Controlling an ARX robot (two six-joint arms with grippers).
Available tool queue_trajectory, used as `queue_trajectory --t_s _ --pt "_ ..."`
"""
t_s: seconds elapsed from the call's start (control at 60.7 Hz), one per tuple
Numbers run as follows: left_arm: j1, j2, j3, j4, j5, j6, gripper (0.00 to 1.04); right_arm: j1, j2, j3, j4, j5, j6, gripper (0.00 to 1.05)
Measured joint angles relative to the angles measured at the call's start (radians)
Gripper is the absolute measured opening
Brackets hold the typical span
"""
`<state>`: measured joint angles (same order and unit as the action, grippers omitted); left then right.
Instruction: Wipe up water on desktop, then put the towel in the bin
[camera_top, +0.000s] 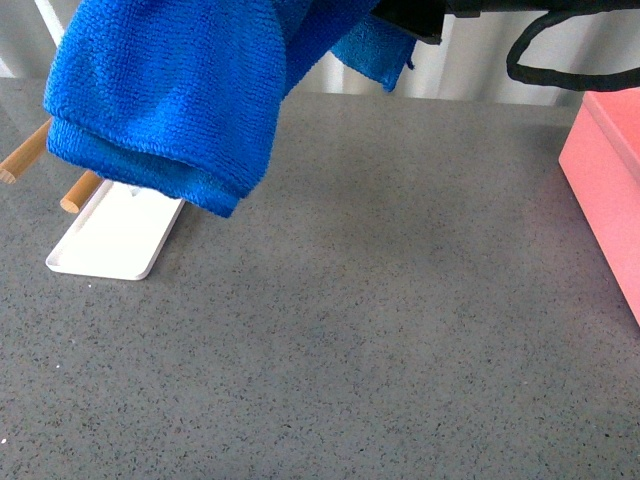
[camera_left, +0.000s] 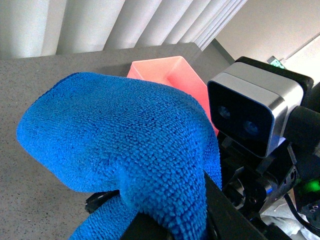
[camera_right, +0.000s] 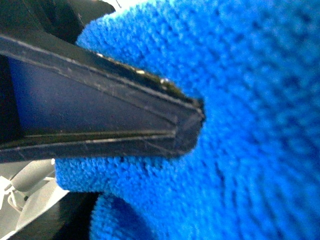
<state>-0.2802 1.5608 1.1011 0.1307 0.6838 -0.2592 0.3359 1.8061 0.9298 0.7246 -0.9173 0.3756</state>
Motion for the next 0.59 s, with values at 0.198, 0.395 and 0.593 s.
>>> queue_trajectory --t_s 0.198,0.395,0.593 --pt "0.0 0.0 0.0 0.0 0.001 0.001 0.33 0.002 0.002 -0.008 0.045 0.015 0.03 0.43" --pt "0.0 0.0 0.0 0.0 0.001 0.002 0.6 -0.003 0.002 -0.029 0.063 0.019 0.044 0.15" --pt "0.0 0.0 0.0 0.0 0.004 0.003 0.89 -0.011 -0.001 -0.036 0.047 0.026 0.043 0.04"
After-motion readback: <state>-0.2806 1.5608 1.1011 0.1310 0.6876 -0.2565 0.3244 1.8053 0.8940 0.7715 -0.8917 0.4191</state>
